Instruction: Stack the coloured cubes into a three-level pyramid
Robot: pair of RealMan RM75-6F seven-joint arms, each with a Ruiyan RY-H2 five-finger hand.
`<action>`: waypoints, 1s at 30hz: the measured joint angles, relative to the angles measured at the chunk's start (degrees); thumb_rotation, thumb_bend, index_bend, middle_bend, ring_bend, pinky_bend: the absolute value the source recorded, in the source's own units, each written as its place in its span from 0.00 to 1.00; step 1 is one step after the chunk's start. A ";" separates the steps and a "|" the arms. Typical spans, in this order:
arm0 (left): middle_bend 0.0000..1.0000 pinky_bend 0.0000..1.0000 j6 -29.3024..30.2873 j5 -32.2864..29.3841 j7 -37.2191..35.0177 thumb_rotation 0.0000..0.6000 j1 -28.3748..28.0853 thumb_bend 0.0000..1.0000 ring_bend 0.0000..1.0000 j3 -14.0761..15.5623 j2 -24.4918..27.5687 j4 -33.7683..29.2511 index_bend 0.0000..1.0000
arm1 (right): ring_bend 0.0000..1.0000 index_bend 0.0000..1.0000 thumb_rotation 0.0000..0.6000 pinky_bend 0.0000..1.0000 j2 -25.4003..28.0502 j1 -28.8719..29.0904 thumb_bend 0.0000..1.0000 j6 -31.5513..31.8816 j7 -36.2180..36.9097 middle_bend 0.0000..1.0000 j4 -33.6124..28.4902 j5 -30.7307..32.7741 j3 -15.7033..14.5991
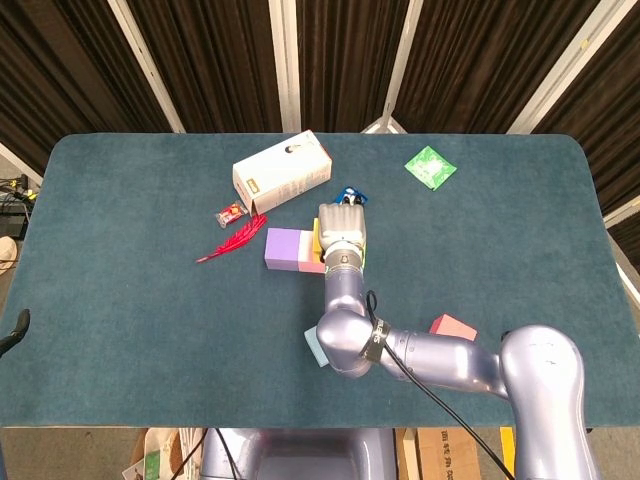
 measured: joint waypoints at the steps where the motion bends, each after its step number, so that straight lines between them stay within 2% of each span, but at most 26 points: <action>1: 0.01 0.00 -0.01 0.00 0.01 1.00 0.00 0.35 0.00 0.00 -0.01 0.00 0.05 | 0.11 0.31 1.00 0.00 0.02 -0.01 0.27 -0.01 -0.06 0.29 0.00 0.05 0.07; 8: 0.01 0.00 -0.04 -0.05 0.09 1.00 -0.03 0.35 0.00 0.00 -0.08 0.07 0.05 | 0.10 0.27 1.00 0.00 -0.07 -0.09 0.27 -0.12 -0.10 0.27 0.17 -0.07 0.20; 23: 0.01 0.00 -0.07 -0.14 0.15 1.00 -0.08 0.35 0.00 -0.06 -0.17 0.13 0.05 | 0.09 0.26 1.00 0.00 -0.27 0.03 0.27 0.10 -0.78 0.25 0.22 0.22 0.43; 26: 0.01 0.00 0.02 -0.15 0.12 1.00 -0.05 0.35 0.00 -0.10 -0.17 0.14 0.05 | 0.06 0.22 1.00 0.00 -0.24 0.04 0.27 0.15 -0.87 0.21 -0.02 0.25 0.52; 30: 0.01 0.00 0.06 -0.24 0.09 1.00 -0.06 0.35 0.00 -0.19 -0.21 0.20 0.05 | 0.01 0.11 1.00 0.00 -0.05 0.01 0.27 0.18 -1.43 0.12 -0.41 0.99 0.69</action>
